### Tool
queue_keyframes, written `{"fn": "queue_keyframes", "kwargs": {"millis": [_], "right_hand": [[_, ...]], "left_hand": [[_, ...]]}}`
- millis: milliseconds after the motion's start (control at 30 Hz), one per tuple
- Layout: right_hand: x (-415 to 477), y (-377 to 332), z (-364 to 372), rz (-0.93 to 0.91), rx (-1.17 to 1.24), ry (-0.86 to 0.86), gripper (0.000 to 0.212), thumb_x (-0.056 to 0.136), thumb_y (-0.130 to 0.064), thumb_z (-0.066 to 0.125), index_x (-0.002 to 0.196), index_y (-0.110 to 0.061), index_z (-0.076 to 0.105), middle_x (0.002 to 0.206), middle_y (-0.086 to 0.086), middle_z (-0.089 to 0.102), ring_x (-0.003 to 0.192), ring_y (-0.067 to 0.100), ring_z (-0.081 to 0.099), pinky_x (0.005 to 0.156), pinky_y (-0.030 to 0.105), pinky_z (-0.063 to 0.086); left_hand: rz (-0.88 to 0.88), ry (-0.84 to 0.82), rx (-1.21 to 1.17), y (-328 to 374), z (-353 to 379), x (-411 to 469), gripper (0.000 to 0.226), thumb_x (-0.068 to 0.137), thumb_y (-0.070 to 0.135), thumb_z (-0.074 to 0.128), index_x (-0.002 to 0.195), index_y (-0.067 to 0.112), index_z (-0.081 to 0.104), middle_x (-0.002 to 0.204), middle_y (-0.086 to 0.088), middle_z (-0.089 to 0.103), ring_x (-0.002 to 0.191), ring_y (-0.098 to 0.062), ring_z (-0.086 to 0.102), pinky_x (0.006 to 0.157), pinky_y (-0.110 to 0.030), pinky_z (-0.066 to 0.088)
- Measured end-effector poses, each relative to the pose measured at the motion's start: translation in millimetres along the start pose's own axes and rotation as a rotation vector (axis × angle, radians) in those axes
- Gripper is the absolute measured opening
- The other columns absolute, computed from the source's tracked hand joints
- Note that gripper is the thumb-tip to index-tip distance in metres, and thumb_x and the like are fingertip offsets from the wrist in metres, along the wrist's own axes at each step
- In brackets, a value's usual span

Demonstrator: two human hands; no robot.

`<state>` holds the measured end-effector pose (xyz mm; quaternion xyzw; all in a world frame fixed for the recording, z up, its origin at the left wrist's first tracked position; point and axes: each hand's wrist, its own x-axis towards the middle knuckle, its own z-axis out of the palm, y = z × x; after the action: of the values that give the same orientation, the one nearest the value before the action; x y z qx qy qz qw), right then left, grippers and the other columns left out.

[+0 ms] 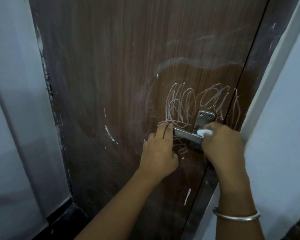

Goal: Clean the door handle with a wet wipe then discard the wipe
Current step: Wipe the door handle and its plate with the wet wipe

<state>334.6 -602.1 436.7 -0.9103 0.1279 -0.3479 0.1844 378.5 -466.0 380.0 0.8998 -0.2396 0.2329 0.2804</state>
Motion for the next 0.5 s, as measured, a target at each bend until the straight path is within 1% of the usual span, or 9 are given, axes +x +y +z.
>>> {"fn": "queue_keyframes", "kwargs": {"millis": [67, 200, 233, 300, 367, 433, 500], "right_hand": [[0.1, -5.3, 0.7, -0.014, -0.022, -0.011, 0.029, 0.085, -0.006, 0.059, 0.112, -0.015, 0.064, 0.103, 0.012, 0.067, 0.094, 0.03, 0.06, 0.073, 0.031, 0.046], [-4.2, -9.5, 5.3, -0.043, 0.021, -0.03, 0.029, 0.085, -0.011, 0.06, 0.111, -0.021, 0.063, 0.106, 0.008, 0.067, 0.096, 0.026, 0.061, 0.07, 0.025, 0.039], [-5.1, -10.9, 6.1, -0.042, 0.016, -0.035, 0.03, 0.084, -0.011, 0.061, 0.113, -0.021, 0.062, 0.107, 0.009, 0.067, 0.098, 0.027, 0.061, 0.07, 0.026, 0.041], [-4.9, -14.0, 7.5, -0.04, 0.004, -0.007, 0.036, 0.085, -0.011, 0.061, 0.12, -0.02, 0.058, 0.113, 0.012, 0.065, 0.104, 0.03, 0.059, 0.075, 0.033, 0.049], [-1.2, -16.5, 8.5, -0.065, -0.021, 0.041, 0.037, 0.087, -0.011, 0.059, 0.123, -0.019, 0.055, 0.116, 0.014, 0.063, 0.107, 0.032, 0.058, 0.078, 0.039, 0.052], [6.2, -17.4, 11.7, -0.092, -0.054, 0.051, 0.032, 0.088, -0.012, 0.058, 0.119, -0.02, 0.057, 0.112, 0.013, 0.065, 0.105, 0.031, 0.059, 0.074, 0.036, 0.051], [13.3, -20.2, 16.1, -0.105, -0.032, 0.031, 0.029, 0.088, -0.012, 0.057, 0.116, -0.021, 0.059, 0.108, 0.011, 0.066, 0.1, 0.029, 0.06, 0.069, 0.031, 0.045]], "left_hand": [[-0.003, 0.003, -0.018, -0.3, -1.4, 2.1, 0.083, 0.074, 0.018, 0.062, 0.145, 0.015, 0.02, 0.15, 0.001, 0.018, 0.123, -0.028, 0.037, 0.101, -0.043, 0.037], [0.001, 0.006, -0.047, -1.3, -3.9, 2.7, 0.082, 0.072, 0.017, 0.063, 0.143, 0.016, 0.023, 0.148, 0.003, 0.02, 0.12, -0.027, 0.04, 0.099, -0.042, 0.04], [0.005, 0.006, -0.047, -1.4, -4.3, 2.5, 0.082, 0.071, 0.016, 0.063, 0.143, 0.017, 0.023, 0.148, 0.004, 0.02, 0.12, -0.027, 0.041, 0.099, -0.043, 0.041], [0.006, 0.002, -0.043, -0.9, -5.2, 2.1, 0.081, 0.072, 0.016, 0.063, 0.143, 0.017, 0.023, 0.149, 0.004, 0.02, 0.12, -0.027, 0.041, 0.1, -0.044, 0.04], [0.007, -0.004, -0.048, -1.2, -6.3, 2.2, 0.082, 0.073, 0.016, 0.063, 0.144, 0.017, 0.022, 0.149, 0.004, 0.02, 0.122, -0.026, 0.04, 0.101, -0.044, 0.039], [0.009, -0.009, -0.069, -2.5, -7.1, 1.4, 0.084, 0.073, 0.016, 0.063, 0.145, 0.018, 0.019, 0.151, 0.003, 0.02, 0.126, -0.025, 0.038, 0.103, -0.045, 0.038], [-0.003, -0.019, -0.113, -4.3, -7.6, -1.2, 0.087, 0.074, 0.016, 0.062, 0.146, 0.02, 0.014, 0.152, 0.001, 0.024, 0.13, -0.023, 0.037, 0.105, -0.047, 0.036]]}}
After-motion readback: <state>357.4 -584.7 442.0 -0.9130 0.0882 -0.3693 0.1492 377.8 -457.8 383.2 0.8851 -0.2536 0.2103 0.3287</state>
